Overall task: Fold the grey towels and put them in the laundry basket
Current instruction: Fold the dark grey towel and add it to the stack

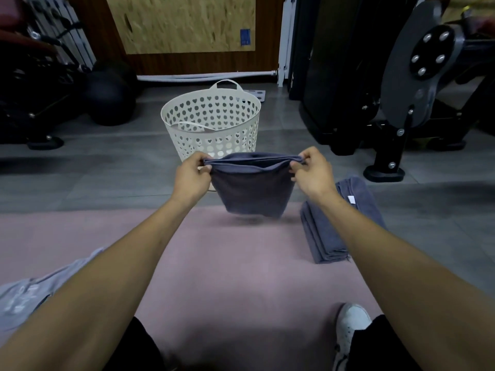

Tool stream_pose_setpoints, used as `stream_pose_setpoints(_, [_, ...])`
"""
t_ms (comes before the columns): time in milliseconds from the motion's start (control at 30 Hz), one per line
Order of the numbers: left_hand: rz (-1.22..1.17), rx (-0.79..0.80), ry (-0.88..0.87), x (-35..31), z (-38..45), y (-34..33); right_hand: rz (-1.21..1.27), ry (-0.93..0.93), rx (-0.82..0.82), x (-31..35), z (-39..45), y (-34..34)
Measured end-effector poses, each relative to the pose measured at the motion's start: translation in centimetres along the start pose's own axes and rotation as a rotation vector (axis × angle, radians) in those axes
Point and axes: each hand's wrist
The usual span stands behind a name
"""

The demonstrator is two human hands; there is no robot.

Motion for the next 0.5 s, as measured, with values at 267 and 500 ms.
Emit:
stream_pose_setpoints(267, [0.234, 0.275, 0.012, 2.9, -5.3, 0.9, -0.303, 0.012, 0.220, -0.3, -7.7, 2.0])
stream_pose_setpoints(500, [0.310, 0.486, 0.153, 8.5, -17.8, -1.0, -0.260, -0.245, 0.342, -8.8, -18.9, 0.7])
Point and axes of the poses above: each hand's wrist, its own z-axis towards the middle knuckle, its own y-axis out of the back of the hand, x = y × z
